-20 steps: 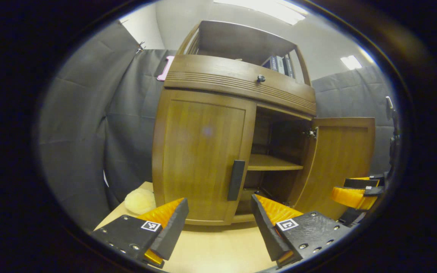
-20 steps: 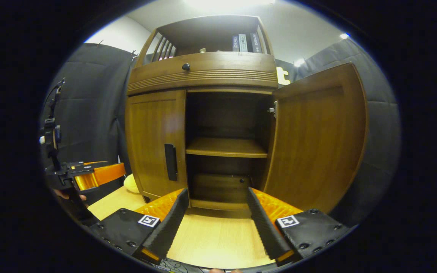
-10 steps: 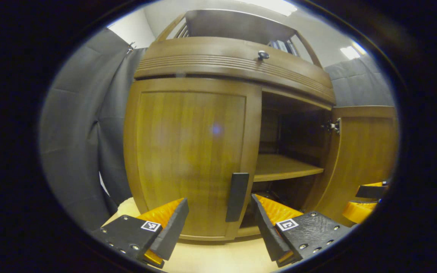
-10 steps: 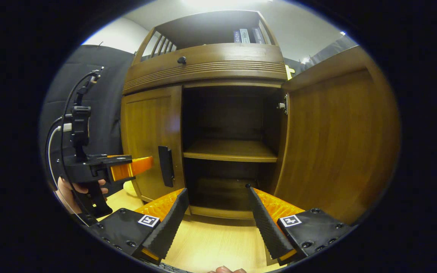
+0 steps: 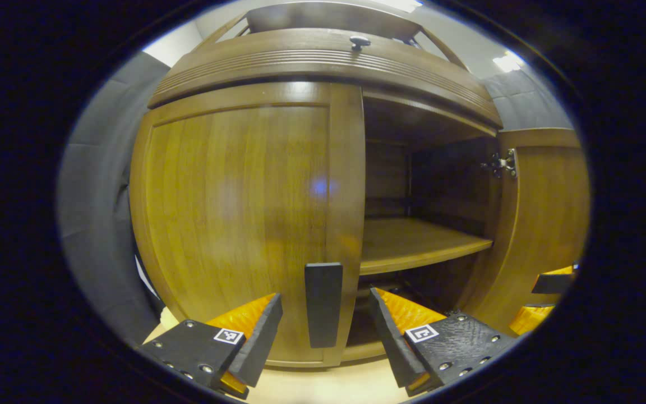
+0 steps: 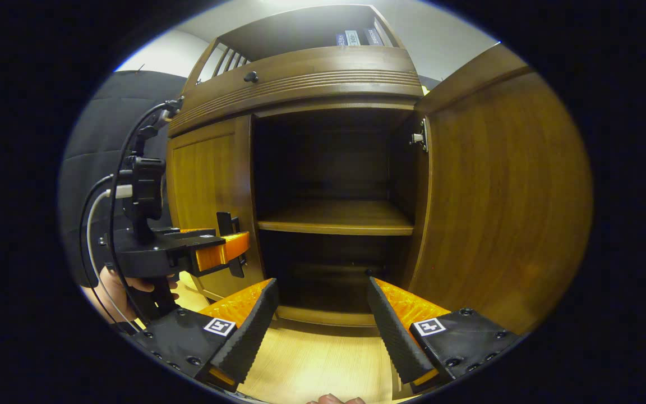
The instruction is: Open the right door of the double-door shoe cabinet with the right hand, and open the left door with the left hand.
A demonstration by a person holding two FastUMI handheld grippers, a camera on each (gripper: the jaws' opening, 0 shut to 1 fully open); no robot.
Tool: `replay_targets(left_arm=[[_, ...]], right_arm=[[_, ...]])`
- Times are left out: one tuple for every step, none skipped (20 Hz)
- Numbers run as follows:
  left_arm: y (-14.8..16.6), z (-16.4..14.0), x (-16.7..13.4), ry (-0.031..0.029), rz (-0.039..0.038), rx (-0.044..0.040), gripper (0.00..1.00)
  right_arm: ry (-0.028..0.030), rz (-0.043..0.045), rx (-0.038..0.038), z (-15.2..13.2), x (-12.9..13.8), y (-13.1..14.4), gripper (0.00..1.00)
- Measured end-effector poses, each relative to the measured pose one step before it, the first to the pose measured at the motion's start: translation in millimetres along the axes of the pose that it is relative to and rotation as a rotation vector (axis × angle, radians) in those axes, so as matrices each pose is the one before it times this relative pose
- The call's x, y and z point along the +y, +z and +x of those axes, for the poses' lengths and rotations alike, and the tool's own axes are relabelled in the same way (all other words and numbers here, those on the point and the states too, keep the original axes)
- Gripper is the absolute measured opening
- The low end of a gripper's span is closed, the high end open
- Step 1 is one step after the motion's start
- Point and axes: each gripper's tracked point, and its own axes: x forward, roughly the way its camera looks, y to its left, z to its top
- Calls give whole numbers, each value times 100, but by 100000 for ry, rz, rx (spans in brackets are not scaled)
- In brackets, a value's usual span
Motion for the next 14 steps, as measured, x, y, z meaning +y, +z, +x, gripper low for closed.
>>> replay_targets(left_arm=[[70, 587, 753, 3144, -15, -148, 81], [70, 576, -219, -798, -1177, 791, 71], [-307, 420, -157, -29, -1423, 737, 61], [-120, 428, -234, -1169, -1095, 125, 51], [-334, 293, 415, 3343, -166, 202, 45], [203, -330, -159, 575, 1800, -1102, 40], [-61, -121, 136, 288, 2148, -724, 34], [203, -308, 31, 155, 335, -946, 28], [126, 93, 49, -169, -2619, -889, 25], [-283, 66, -10, -261, -1504, 58, 23], [38, 232, 18, -17, -244, -383, 19], [-198, -227, -94, -107, -495, 793, 16], [-81, 42, 156, -1000, 533, 40, 10], [-13, -47, -31, -923, -1067, 76, 10]], right_arm=[[405, -34, 75, -10, 73, -54, 99], [521, -208, 252, 19, 32, 11, 99], [396, -262, 193, 1, -7, -30, 100], [300, -334, 27, 61, -15, 62, 99], [245, -174, 38, 124, 25, -2, 97], [262, 35, 113, -3, -2, 47, 97], [63, 107, 176, -1, 28, -45, 100], [74, 83, 193, 41, 26, -12, 99], [126, 75, 250, 29, 42, -76, 99], [108, 99, 166, 33, 12, 37, 100], [160, 152, 28, -85, -11, 27, 99], [104, 89, -265, -23, 36, 96, 97], [-151, 177, -183, -16, -34, 9, 97], [51, 223, -22, -37, 46, -39, 99]])
